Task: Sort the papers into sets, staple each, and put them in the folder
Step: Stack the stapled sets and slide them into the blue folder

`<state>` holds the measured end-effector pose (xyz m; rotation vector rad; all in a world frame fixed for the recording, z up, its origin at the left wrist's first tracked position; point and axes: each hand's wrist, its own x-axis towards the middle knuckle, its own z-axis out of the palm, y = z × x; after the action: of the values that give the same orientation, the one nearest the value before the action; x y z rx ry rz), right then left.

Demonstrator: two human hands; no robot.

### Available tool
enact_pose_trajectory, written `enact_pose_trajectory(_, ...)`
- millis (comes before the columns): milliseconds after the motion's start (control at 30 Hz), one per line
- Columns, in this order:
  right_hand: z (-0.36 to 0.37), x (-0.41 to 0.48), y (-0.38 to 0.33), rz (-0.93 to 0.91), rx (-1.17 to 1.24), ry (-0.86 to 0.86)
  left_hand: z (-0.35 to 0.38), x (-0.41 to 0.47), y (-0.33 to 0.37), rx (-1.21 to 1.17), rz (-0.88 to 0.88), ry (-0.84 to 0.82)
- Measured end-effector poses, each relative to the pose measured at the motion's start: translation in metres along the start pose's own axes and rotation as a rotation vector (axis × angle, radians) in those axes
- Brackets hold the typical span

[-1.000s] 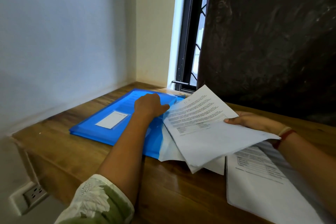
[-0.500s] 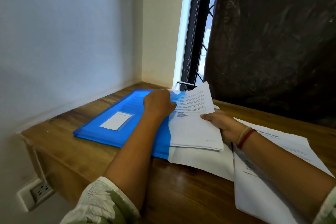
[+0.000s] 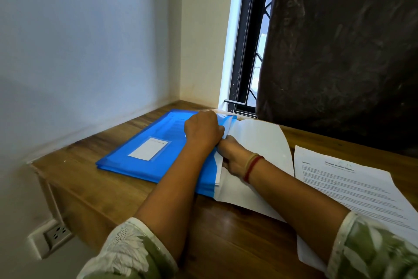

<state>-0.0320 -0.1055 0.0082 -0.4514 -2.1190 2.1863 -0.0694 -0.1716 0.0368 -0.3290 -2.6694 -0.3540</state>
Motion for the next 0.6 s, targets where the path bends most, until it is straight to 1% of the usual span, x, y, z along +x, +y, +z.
enact_pose_trajectory(100,-0.010,-0.008,-0.002,0.034,-0.036,-0.018,0.000,0.000,0.000,-0.024,-0.008,-0.001)
enact_pose_trajectory(200,-0.032,-0.008,-0.003,0.074,-0.108,0.047,0.001,0.000,0.001,-0.002,-0.002,-0.021)
enact_pose_trajectory(333,-0.043,-0.003,-0.004,0.168,-0.064,0.077,0.005,-0.002,0.002,0.013,0.006,-0.040)
enact_pose_trajectory(433,-0.031,-0.001,0.002,0.117,0.007,0.045,0.006,-0.003,0.004,0.018,0.018,-0.048)
enact_pose_trajectory(600,-0.022,0.008,0.007,0.067,-0.035,0.079,0.007,-0.005,0.003,0.021,0.023,-0.056)
